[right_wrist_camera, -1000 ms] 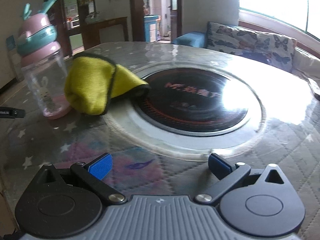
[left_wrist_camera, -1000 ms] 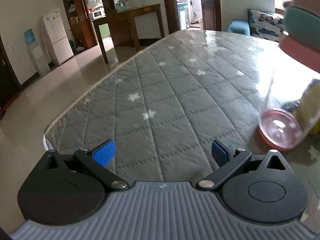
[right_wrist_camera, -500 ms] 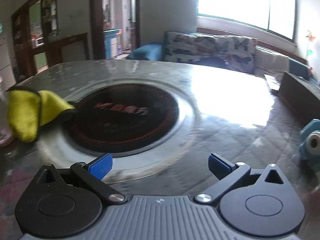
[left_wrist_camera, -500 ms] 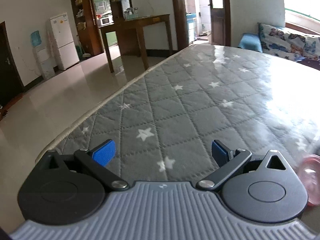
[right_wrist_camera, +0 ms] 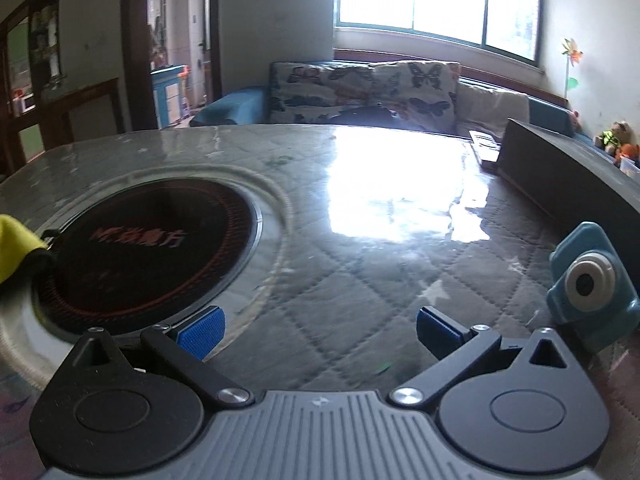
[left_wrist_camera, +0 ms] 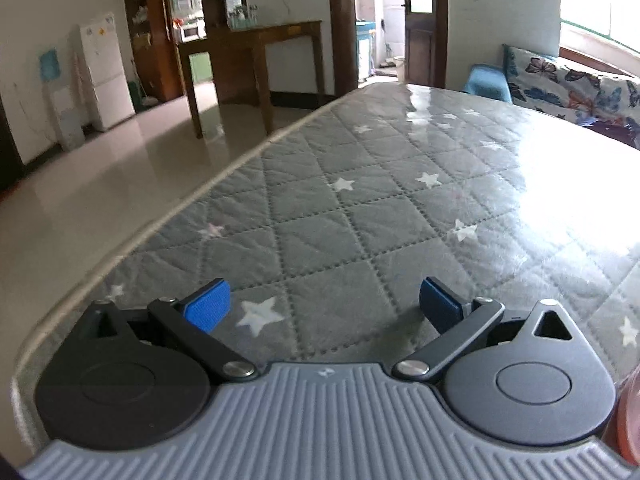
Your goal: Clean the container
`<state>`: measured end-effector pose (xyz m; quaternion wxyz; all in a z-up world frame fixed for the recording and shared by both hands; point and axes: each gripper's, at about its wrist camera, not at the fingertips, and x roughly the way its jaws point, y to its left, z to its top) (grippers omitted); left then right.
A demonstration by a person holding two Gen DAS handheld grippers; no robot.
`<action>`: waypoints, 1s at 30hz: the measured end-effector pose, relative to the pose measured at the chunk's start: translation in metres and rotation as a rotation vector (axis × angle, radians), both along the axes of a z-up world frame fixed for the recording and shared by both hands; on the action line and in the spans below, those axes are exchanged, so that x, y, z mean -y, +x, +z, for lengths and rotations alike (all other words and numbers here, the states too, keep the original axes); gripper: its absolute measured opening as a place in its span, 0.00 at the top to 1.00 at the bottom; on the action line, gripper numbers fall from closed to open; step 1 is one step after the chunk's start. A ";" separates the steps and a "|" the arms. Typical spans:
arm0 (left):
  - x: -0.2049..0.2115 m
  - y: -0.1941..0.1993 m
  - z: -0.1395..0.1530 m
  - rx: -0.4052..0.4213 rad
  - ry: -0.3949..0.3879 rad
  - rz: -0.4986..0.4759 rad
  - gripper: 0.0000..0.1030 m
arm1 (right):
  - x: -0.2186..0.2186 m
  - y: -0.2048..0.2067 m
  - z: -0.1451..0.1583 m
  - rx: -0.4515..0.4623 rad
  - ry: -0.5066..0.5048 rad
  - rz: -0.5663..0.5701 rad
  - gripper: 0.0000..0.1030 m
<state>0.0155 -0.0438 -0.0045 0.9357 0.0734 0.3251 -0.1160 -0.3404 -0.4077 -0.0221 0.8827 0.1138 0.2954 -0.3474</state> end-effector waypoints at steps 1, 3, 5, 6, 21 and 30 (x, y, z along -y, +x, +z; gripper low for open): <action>-0.001 0.003 -0.001 -0.008 -0.013 -0.003 0.00 | 0.003 0.000 0.000 0.001 0.006 -0.008 0.00; -0.002 0.007 -0.002 -0.020 -0.033 -0.008 0.00 | 0.008 -0.002 0.000 0.007 0.013 -0.024 0.00; -0.004 0.007 -0.003 -0.018 -0.033 -0.011 0.00 | 0.016 -0.004 -0.001 0.005 0.021 -0.042 0.00; -0.004 0.008 -0.003 -0.018 -0.034 -0.013 0.00 | 0.018 -0.004 -0.002 0.000 0.024 -0.050 0.00; -0.009 0.011 0.000 -0.020 -0.039 -0.014 0.00 | 0.030 -0.010 -0.003 -0.013 0.032 -0.081 0.00; -0.007 0.011 -0.002 -0.019 -0.037 -0.013 0.00 | 0.030 -0.009 -0.004 -0.016 0.031 -0.081 0.00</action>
